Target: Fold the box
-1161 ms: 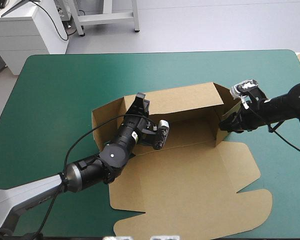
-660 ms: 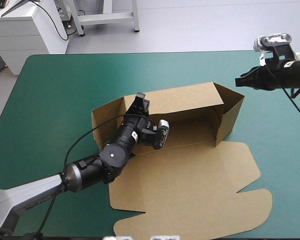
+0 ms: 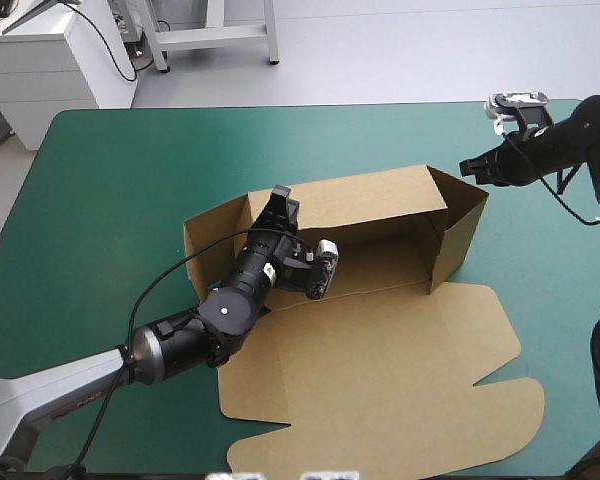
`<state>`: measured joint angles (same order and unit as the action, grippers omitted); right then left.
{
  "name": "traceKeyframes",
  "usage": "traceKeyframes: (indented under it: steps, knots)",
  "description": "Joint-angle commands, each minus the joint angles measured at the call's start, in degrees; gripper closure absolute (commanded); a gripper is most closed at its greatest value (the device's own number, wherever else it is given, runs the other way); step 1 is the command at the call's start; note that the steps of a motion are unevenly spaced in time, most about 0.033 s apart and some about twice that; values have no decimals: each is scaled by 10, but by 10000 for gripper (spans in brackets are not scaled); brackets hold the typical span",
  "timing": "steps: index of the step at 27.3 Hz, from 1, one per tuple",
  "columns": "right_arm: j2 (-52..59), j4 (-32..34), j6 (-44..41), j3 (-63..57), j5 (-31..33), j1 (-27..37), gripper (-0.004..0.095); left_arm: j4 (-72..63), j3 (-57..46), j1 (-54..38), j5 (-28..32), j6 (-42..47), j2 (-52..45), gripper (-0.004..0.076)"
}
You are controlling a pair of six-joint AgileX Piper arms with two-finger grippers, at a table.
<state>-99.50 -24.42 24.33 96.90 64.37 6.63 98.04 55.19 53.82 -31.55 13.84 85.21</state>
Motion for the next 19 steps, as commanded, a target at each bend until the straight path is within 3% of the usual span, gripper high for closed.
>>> traceKeyframes:
  steps: [1, 6, 11, 19]
  knots:
    - [30, -44, 15, -6, 4, 2, 910, 44, 15, -1, -10, -8, -17, 731]
    - [43, -50, 42, -76, -32, 2, 910, 44, 15, -1, -12, -8, -17, 731]
    - [91, -97, 102, -150, -68, 2, 910, 44, 15, -1, -13, 2, -17, 731]
    - [195, -213, 344, -328, -156, 2, 910, 44, 15, -1, -13, 1, -17, 731]
